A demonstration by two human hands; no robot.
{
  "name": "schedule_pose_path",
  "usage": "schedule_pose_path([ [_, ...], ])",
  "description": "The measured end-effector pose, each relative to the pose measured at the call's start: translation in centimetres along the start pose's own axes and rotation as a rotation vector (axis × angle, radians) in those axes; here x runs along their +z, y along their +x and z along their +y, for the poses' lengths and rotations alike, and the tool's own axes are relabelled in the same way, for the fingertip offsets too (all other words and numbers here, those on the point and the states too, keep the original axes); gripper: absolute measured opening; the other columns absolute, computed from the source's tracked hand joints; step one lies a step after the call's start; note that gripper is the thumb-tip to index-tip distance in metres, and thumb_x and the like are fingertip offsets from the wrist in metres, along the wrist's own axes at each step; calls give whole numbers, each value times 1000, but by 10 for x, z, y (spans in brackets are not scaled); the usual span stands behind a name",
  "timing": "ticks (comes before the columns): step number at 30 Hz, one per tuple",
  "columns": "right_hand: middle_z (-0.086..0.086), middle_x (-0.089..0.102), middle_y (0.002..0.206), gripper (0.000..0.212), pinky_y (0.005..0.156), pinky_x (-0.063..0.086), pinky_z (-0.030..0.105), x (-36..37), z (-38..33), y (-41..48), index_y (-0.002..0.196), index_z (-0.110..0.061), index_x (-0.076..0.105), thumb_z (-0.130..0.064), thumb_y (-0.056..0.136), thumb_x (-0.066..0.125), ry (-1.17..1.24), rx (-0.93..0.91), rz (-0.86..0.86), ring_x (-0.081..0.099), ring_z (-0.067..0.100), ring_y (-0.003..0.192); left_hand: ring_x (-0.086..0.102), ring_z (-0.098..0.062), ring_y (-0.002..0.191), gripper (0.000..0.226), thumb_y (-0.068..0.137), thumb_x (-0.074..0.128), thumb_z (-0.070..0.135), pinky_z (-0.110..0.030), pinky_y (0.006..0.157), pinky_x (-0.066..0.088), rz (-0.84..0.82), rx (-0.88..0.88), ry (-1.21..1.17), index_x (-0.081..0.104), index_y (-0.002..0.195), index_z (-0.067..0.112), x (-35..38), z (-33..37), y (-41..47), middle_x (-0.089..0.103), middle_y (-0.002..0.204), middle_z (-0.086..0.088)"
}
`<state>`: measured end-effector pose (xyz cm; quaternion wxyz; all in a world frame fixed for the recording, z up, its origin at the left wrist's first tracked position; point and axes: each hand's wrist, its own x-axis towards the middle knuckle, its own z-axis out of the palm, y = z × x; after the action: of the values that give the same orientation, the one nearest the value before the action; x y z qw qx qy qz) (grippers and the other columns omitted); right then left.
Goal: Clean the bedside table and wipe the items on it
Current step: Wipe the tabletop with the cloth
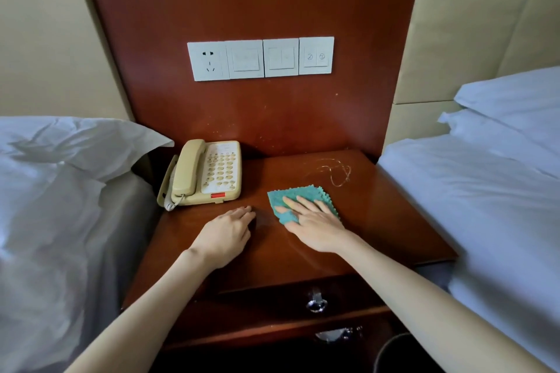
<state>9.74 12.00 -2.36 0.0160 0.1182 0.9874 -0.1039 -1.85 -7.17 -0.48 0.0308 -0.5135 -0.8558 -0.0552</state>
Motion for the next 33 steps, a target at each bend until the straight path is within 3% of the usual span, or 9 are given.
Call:
schedule_pose_path([
  [3,-19,-6,159,51,117,-8,41,-1,3,-6,149,-45,6,-41,99,15,9,1,-11,-10,6,146,40,-21,135,44,96,36,26,-32,107,36,-33,-66,-8,45,139,17,-8,4,6,40,149,-2],
  [5,-18,-6,159,51,118,-8,41,-1,4,-7,149,-44,6,-42,99,14,6,-1,-15,-10,6,146,54,-28,118,36,95,37,28,-37,94,45,-31,-94,33,56,122,15,-14,11,11,55,132,-5],
  [8,-18,-6,159,51,118,-7,41,-3,6,-3,149,-43,5,-42,99,13,6,-3,-14,-10,6,146,58,-31,104,30,93,38,28,-38,84,47,-8,-134,30,58,110,14,-13,23,18,59,116,-4],
  [14,-16,-5,160,51,117,-6,42,-6,19,15,150,-43,6,-40,100,13,9,35,-4,-9,8,146,53,-24,112,34,94,39,28,-36,92,44,81,-74,2,53,121,12,3,32,22,54,125,-3],
  [20,-15,-3,160,52,117,-4,42,-11,36,50,151,-41,8,-41,99,13,-9,65,6,-6,9,147,57,-24,107,36,95,35,30,-34,91,45,119,39,76,55,117,11,9,26,26,56,123,-4],
  [33,-12,2,161,54,117,-2,44,-31,72,159,152,-35,10,-43,99,14,-16,145,24,-1,14,148,37,-17,136,46,96,36,35,-27,112,27,162,49,-51,44,138,16,20,18,32,41,148,-1],
])
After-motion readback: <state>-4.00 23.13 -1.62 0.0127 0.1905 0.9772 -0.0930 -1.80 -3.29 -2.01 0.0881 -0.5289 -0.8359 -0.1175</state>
